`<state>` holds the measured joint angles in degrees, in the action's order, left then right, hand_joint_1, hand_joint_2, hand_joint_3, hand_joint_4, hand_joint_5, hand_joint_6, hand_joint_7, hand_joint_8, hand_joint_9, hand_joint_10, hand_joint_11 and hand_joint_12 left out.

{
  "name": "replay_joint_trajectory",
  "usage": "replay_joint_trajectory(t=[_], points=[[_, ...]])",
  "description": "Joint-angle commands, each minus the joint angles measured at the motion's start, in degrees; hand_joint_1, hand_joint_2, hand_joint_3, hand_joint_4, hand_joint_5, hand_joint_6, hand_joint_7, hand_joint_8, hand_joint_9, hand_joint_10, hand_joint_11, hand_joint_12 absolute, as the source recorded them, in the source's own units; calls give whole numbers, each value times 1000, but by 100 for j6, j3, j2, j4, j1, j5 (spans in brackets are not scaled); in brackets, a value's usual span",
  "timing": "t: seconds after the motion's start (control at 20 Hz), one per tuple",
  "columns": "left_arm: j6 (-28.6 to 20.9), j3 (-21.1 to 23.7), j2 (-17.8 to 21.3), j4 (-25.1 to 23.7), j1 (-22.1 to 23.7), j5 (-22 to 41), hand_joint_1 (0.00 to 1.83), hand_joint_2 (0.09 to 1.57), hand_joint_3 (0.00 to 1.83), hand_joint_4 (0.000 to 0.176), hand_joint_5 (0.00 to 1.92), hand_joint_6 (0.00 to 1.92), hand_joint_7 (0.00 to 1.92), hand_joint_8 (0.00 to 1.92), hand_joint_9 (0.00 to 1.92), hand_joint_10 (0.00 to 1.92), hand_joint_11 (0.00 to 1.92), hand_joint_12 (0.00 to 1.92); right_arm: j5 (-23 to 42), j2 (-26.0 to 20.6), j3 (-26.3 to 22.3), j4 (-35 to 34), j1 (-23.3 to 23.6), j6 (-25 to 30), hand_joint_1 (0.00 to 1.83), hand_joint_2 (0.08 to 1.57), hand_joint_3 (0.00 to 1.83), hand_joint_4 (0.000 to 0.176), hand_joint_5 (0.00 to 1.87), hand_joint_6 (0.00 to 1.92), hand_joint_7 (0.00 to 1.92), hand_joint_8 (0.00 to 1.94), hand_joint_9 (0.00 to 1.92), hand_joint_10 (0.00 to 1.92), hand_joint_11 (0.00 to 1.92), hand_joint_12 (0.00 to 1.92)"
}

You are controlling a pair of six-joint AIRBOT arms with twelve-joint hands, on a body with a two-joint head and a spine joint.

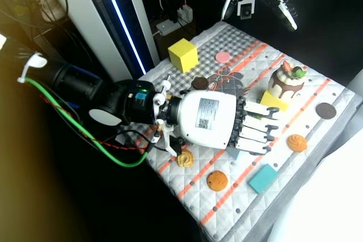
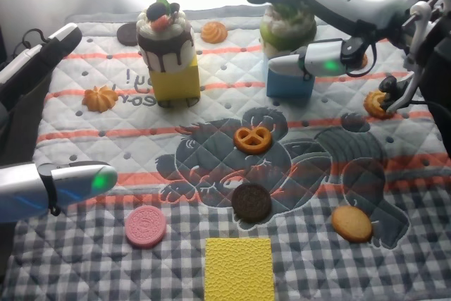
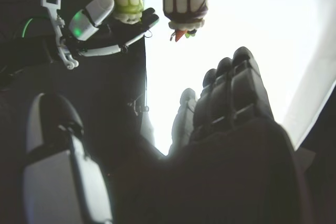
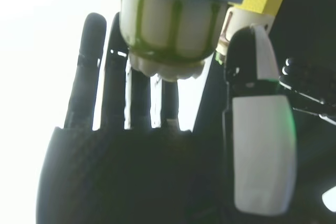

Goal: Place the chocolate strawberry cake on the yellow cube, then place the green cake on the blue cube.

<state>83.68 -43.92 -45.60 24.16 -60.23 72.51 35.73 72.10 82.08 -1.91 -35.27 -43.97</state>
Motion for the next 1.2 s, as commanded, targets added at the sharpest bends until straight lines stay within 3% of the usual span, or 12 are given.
replay_joint_trajectory(t=[0.0,0.1,0.2,0.25,0.35,0.6,0.75,0.8,0.9,1.0,1.1,1.15], points=[[-58,-21,-20,-116,34,725,779,803,0,160,0,0,0,0,0,0,0,0,719,-50,-27,-67,33,4,835,1049,1,76,425,0,532,7,416,743,301,1329],[-58,-20,-23,-110,28,725,778,798,0,160,0,0,2,0,0,0,0,0,769,-88,-56,-67,29,4,846,1039,1,91,391,0,442,0,365,564,183,1362],[-58,-20,-29,-106,25,725,790,807,2,164,0,0,5,2,0,0,0,0,814,-120,-76,-67,28,4,825,1017,0,156,324,0,350,0,364,148,42,1174],[-58,-20,-31,-106,25,726,792,812,4,167,0,0,0,0,0,0,0,0,827,-130,-81,-68,28,4,819,1010,0,166,303,1,306,3,343,81,8,1067],[-58,-20,-34,-106,25,730,783,813,4,173,0,0,0,0,0,0,0,0,838,-137,-84,-68,28,4,780,1009,1,162,264,2,253,0,296,15,0,814],[-58,-21,-36,-102,20,736,782,818,4,169,0,0,0,0,0,0,0,0,917,-163,-106,-71,15,4,772,1007,0,137,262,2,223,0,245,4,0,680],[-115,-89,-23,-85,26,739,773,821,5,175,0,0,0,0,0,0,0,0,1355,-371,-294,-95,-19,2,700,956,0,174,136,0,100,0,141,0,0,508],[-363,-189,-20,-87,30,766,757,797,0,164,0,0,0,0,0,0,0,0,1584,-483,-402,-128,-82,-12,675,940,0,176,42,1,19,0,47,0,0,279],[-1397,-558,-43,-166,30,890,712,784,0,149,0,0,0,0,0,0,0,0,2336,-842,-779,-300,-453,-13,645,927,0,176,1,0,0,0,1,0,0,22],[-2135,-814,-68,-236,19,1041,602,790,0,175,0,0,0,0,3,1,0,0,3105,-1244,-1207,-535,-1059,-13,655,937,2,172,0,0,0,0,0,0,0,0],[-2263,-824,-44,-303,-17,1185,645,850,19,176,0,0,0,0,0,0,0,0,3740,-1507,-1542,-737,-1656,1,589,905,0,176,0,0,0,0,0,0,0,0],[-2264,-733,15,-429,-61,1381,594,854,19,176,0,0,0,0,0,0,0,0,4201,-1699,-1784,-869,-2081,26,818,928,0,176,0,0,0,0,0,0,0,0]])
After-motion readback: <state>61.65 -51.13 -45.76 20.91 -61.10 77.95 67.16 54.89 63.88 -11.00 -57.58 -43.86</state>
